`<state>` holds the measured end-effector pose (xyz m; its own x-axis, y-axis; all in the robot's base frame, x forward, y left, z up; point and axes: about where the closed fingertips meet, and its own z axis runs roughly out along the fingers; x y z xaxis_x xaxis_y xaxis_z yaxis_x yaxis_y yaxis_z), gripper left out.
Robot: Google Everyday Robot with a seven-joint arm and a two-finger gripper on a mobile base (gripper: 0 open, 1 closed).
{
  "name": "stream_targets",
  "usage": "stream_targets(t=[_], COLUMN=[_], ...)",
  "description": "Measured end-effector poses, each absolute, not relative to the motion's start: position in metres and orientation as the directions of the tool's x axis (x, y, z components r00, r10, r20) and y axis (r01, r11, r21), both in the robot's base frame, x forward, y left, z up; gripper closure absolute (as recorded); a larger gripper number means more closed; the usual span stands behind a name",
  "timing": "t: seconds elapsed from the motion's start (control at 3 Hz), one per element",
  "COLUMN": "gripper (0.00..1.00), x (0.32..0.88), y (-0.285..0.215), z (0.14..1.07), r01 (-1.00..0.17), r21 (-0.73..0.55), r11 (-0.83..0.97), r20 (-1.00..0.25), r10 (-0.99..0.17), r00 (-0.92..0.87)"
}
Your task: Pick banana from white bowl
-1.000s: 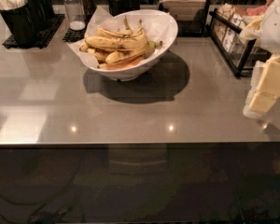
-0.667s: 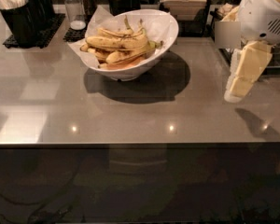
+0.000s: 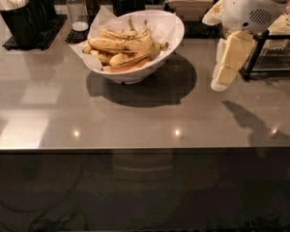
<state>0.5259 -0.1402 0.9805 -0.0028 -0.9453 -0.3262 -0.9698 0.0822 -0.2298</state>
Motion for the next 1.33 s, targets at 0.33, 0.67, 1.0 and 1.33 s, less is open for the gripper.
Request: stream_targets(t=[0.33,0.67,1.0,1.33], gripper=[0.00,0.00,0.00,0.00], x=[0.532,0.562,0.598,0.626], y=[-0.141,-0.118,-0.080,-0.052], z=[0.982,0.975,0.977,0.978], r01=[-0.964,-0.972,-0.969,-0.962], r21=[-0.242,-0.228,-0.246,-0.262], r11=[0.109,0.053,-0.031,-0.073], r20=[-0.354,-0.372,-0.385,-0.395], r10=[-0.935,-0.927,-0.914,-0.902], r00=[-0.017,0.036,0.127,0.176])
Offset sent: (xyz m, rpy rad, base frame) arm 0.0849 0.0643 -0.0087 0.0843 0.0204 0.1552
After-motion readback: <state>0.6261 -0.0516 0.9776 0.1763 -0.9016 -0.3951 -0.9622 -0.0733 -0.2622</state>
